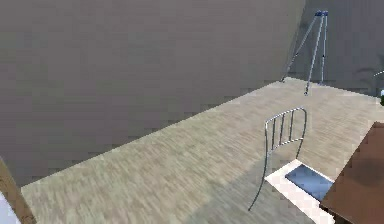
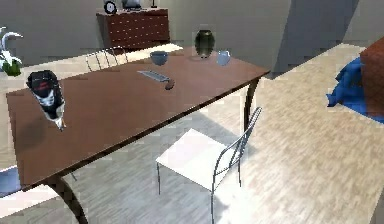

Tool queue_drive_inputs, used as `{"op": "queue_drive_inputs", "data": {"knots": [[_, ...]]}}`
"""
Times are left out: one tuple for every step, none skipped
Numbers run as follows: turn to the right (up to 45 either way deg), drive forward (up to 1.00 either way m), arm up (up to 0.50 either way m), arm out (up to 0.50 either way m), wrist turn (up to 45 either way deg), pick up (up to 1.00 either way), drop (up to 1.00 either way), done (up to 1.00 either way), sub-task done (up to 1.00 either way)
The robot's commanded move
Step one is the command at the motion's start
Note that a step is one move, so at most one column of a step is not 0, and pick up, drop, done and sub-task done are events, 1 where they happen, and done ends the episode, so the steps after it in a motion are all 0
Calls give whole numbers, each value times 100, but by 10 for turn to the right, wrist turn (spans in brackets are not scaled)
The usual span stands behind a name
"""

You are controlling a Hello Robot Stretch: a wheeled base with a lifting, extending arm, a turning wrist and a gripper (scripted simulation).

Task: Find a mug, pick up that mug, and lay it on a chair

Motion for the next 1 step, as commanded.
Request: {"op": "queue_drive_inputs", "data": {"knots": [[0,100,0,0,0,0,0,0,0]]}}
